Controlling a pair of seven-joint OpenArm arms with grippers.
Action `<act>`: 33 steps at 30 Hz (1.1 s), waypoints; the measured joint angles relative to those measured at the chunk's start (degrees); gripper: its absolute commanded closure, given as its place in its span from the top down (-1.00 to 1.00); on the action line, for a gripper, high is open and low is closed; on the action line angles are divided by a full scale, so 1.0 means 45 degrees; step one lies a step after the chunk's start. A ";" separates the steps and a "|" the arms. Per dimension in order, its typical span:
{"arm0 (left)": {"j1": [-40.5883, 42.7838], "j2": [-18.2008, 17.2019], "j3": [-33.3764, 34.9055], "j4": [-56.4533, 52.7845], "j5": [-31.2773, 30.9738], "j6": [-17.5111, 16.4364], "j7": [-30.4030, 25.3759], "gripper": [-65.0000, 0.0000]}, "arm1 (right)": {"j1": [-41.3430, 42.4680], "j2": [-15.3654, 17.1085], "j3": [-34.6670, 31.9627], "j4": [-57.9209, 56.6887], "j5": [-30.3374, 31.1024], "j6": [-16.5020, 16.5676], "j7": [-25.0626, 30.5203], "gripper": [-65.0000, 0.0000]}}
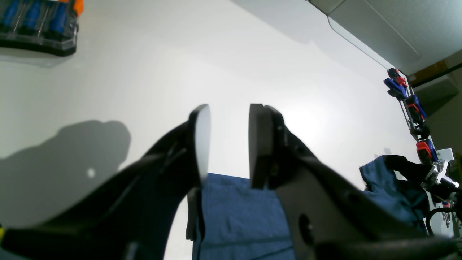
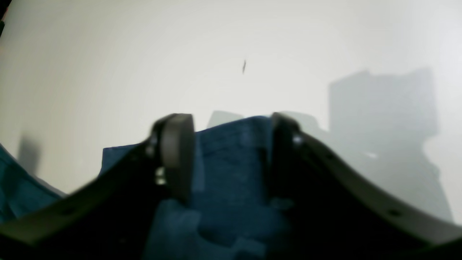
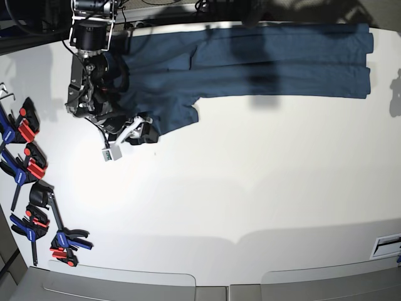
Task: Fold the T-shirt properly
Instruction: 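Grasp the folded shirt end with the right gripper and fold it inward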
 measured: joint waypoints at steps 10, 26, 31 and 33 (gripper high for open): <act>0.0000 0.0000 0.0000 0.0000 0.0000 0.0000 0.0005 -0.49 | 0.0223 0.0000 0.0010 0.0063 0.1831 -0.0019 -0.2837 -1.00; 0.0005 0.0000 0.0000 0.0000 0.0384 0.0000 0.0000 -0.50 | 0.0233 -0.0005 -0.0049 0.3079 0.4104 0.0325 -0.6912 -1.00; 0.0005 0.0005 0.0000 0.0000 0.0389 0.0000 0.0000 -0.50 | -0.0903 -0.0005 -0.0063 0.3900 0.6183 0.0622 -0.7752 -1.00; 0.0005 0.0015 0.0000 0.0005 0.0389 0.0000 0.0005 -0.49 | -0.1715 0.0000 -0.0068 0.4342 0.7101 0.0855 -0.7762 -1.00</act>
